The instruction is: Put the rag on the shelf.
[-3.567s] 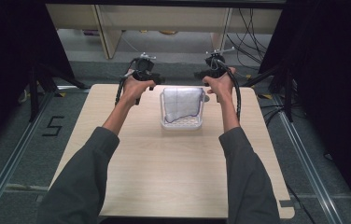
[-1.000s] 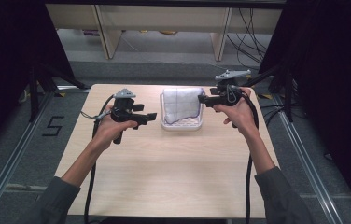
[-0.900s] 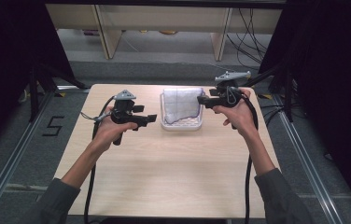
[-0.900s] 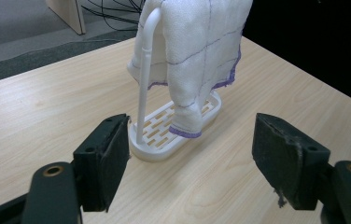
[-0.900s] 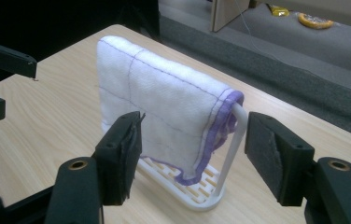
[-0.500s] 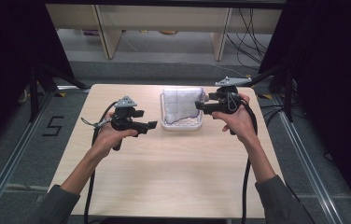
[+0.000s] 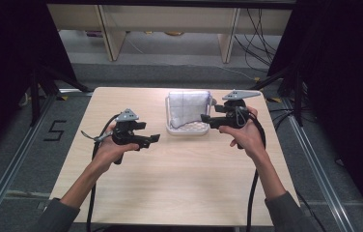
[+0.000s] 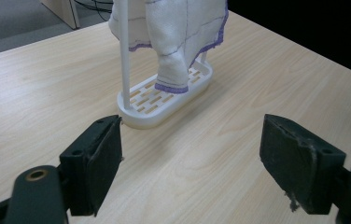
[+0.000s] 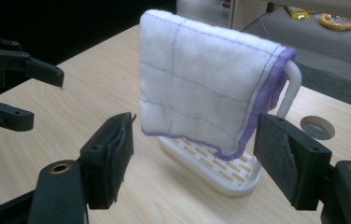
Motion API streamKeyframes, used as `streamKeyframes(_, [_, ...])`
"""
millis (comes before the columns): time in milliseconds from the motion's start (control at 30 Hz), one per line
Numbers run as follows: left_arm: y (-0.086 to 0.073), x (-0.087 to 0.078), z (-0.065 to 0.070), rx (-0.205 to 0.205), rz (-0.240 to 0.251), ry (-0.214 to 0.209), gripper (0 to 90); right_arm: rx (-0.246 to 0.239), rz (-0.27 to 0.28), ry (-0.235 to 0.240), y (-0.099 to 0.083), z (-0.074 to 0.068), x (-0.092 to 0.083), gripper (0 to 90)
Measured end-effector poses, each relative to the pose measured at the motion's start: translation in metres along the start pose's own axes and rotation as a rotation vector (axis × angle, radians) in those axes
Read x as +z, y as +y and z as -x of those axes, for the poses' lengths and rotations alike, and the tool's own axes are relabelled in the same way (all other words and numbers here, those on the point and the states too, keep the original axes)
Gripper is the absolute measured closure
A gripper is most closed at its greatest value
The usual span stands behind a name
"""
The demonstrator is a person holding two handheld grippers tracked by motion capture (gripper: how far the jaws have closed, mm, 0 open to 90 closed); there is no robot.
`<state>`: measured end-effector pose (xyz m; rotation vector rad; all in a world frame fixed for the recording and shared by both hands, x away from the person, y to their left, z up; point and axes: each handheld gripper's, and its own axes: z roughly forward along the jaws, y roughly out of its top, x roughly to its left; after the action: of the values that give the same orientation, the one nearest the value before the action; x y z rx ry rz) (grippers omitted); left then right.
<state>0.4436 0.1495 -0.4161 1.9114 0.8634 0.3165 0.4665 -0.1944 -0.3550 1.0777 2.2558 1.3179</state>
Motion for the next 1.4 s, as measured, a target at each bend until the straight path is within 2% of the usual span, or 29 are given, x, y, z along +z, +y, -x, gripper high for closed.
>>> streamKeyframes(167, [-0.006, -0.001, 0.004, 0.003, -0.003, -0.009, 20.7, -0.002, 0.006, 0.013, -0.010, 0.000, 0.001, 28.5])
streamKeyframes(200, [-0.008, 0.000, 0.005, 0.006, -0.007, -0.011, 20.6, 0.019, -0.005, 0.010, -0.012, -0.002, 0.000, 28.0])
streamKeyframes(267, [-0.011, 0.001, 0.006, 0.009, -0.013, -0.013, 20.5, 0.017, 0.007, 0.022, -0.016, -0.002, 0.001, 27.5])
streamKeyframes(300, [-0.012, 0.002, 0.006, 0.009, -0.018, -0.018, 20.5, 0.033, 0.003, 0.021, -0.018, -0.003, 0.000, 27.4])
streamKeyframes(333, [-0.014, 0.002, 0.007, 0.011, -0.020, -0.013, 20.4, 0.003, 0.006, 0.015, -0.020, -0.002, 0.000, 27.3])
streamKeyframes(400, [-0.016, 0.003, 0.008, 0.013, -0.026, -0.015, 20.3, 0.031, 0.012, 0.033, -0.025, -0.004, 0.001, 27.1])
streamKeyframes(433, [-0.017, 0.003, 0.009, 0.014, -0.029, -0.020, 20.3, 0.035, 0.001, 0.020, -0.027, -0.005, 0.001, 27.1])
streamKeyframes(467, [-0.019, 0.003, 0.011, 0.017, -0.031, -0.012, 20.3, 0.023, -0.007, 0.027, -0.029, -0.004, 0.002, 27.0])
streamKeyframes(633, [-0.024, 0.002, 0.014, 0.025, -0.041, -0.026, 19.9, 0.035, -0.020, 0.041, -0.040, -0.007, 0.004, 26.8])
streamKeyframes(667, [-0.026, 0.001, 0.015, 0.024, -0.038, -0.026, 19.8, 0.018, -0.025, 0.046, -0.041, -0.005, 0.004, 26.7])
streamKeyframes(700, [-0.027, 0.000, 0.016, 0.030, -0.042, -0.021, 19.8, 0.051, -0.036, 0.046, -0.042, -0.007, 0.003, 26.7])
streamKeyframes(767, [-0.031, -0.001, 0.017, 0.032, -0.049, -0.023, 19.8, 0.021, -0.026, 0.035, -0.045, -0.005, 0.003, 26.3])
streamKeyframes(800, [-0.033, -0.002, 0.018, 0.030, -0.051, -0.023, 19.7, 0.041, -0.040, 0.042, -0.047, -0.006, 0.004, 26.0])
streamKeyframes(867, [-0.036, -0.003, 0.019, 0.029, -0.056, -0.027, 19.7, 0.029, -0.032, 0.051, -0.050, -0.005, 0.004, 25.9])
streamKeyframes(900, [-0.037, -0.004, 0.019, 0.029, -0.055, -0.031, 19.6, 0.042, -0.036, 0.040, -0.052, -0.008, 0.004, 24.4])
streamKeyframes(933, [-0.039, -0.005, 0.020, 0.022, -0.056, -0.033, 19.6, 0.017, -0.038, 0.046, -0.052, -0.008, 0.004, 24.1])
streamKeyframes(967, [-0.041, -0.005, 0.021, 0.026, -0.055, -0.030, 19.5, 0.038, -0.043, 0.065, -0.054, -0.011, 0.004, 24.0])
streamKeyframes(1033, [-0.044, -0.006, 0.022, 0.029, -0.063, -0.031, 19.4, -0.005, -0.033, 0.053, -0.056, -0.010, 0.006, 23.2])
streamKeyframes(1067, [-0.047, -0.006, 0.023, 0.026, -0.060, -0.033, 19.4, 0.021, -0.050, 0.063, -0.057, -0.014, 0.007, 23.2])
streamKeyframes(1100, [-0.050, -0.006, 0.024, 0.025, -0.064, -0.033, 19.4, 0.007, -0.039, 0.067, -0.059, -0.014, 0.010, 23.0])
streamKeyframes(1133, [-0.053, -0.006, 0.025, 0.031, -0.072, -0.032, 19.3, 0.017, -0.058, 0.070, -0.061, -0.017, 0.010, 22.7])
streamKeyframes(1233, [-0.059, -0.006, 0.026, 0.034, -0.085, -0.038, 19.0, 0.004, -0.082, 0.088, -0.067, -0.023, 0.016, 22.1])
streamKeyframes(1300, [-0.063, -0.006, 0.026, 0.029, -0.086, -0.037, 18.8, -0.032, -0.083, 0.086, -0.070, -0.023, 0.020, 21.9])
streamKeyframes(1333, [-0.064, -0.006, 0.027, 0.028, -0.086, -0.038, 18.8, 0.007, -0.103, 0.097, -0.072, -0.026, 0.020, 21.8])
streamKeyframes(1367, [-0.066, -0.006, 0.028, 0.026, -0.090, -0.037, 18.8, 0.005, -0.113, 0.090, -0.072, -0.027, 0.021, 21.8])
streamKeyframes(1400, [-0.067, -0.007, 0.028, 0.031, -0.095, -0.040, 18.7, -0.022, -0.110, 0.092, -0.073, -0.026, 0.022, 21.8])
